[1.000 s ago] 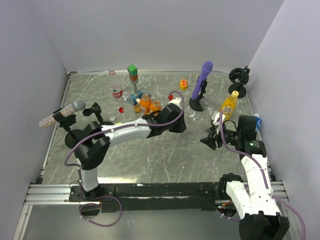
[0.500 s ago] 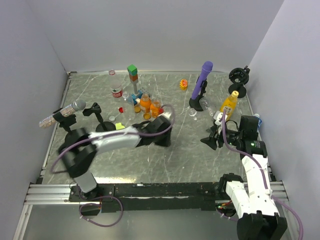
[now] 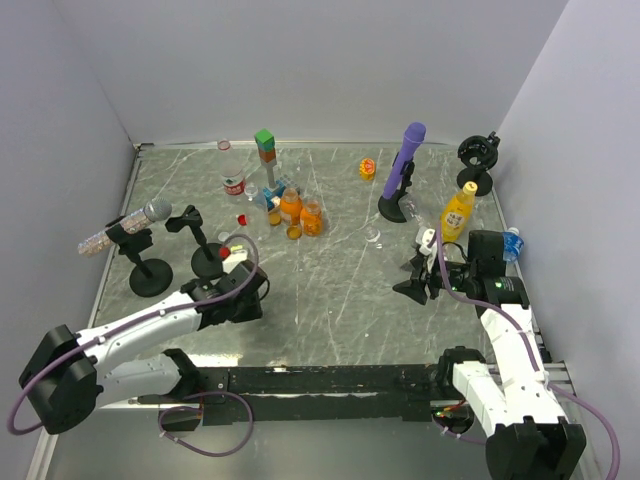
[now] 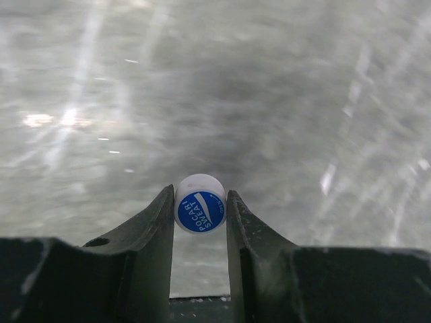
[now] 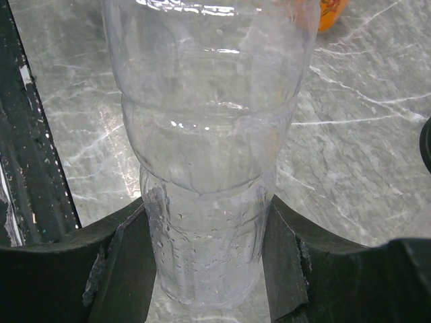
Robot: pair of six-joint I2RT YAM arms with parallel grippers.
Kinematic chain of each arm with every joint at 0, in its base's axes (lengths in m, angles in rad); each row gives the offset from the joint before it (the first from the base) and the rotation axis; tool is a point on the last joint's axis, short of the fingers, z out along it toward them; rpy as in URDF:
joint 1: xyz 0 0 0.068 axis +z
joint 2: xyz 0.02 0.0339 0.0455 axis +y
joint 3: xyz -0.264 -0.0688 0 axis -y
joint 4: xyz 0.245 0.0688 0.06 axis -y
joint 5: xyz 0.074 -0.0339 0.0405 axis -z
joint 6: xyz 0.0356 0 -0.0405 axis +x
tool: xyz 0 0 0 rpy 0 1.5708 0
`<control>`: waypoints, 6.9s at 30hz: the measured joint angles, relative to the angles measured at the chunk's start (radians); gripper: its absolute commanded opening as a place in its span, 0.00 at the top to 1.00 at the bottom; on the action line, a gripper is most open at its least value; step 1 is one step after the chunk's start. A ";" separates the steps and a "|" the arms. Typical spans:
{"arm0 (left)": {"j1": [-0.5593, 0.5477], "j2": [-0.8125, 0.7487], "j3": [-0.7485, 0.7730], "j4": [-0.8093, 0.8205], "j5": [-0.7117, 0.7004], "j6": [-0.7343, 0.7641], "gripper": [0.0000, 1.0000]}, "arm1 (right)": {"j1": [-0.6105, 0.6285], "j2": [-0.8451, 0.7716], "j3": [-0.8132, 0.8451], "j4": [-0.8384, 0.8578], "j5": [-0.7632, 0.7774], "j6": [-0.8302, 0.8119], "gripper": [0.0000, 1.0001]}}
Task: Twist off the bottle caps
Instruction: Place the bottle cap at the center of the board, then place the plastic bottle at the center of the board.
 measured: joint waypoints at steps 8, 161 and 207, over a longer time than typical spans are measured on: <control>0.106 0.032 -0.009 -0.069 -0.131 -0.093 0.84 | 0.010 0.000 0.000 0.000 0.005 0.000 0.82; -0.080 -0.154 0.473 -0.167 -0.152 0.501 0.99 | 0.173 0.100 0.008 -0.040 0.123 -0.054 0.00; 0.140 -0.093 0.380 -0.164 -0.158 0.570 0.66 | 0.173 0.089 -0.003 -0.032 0.151 -0.055 0.01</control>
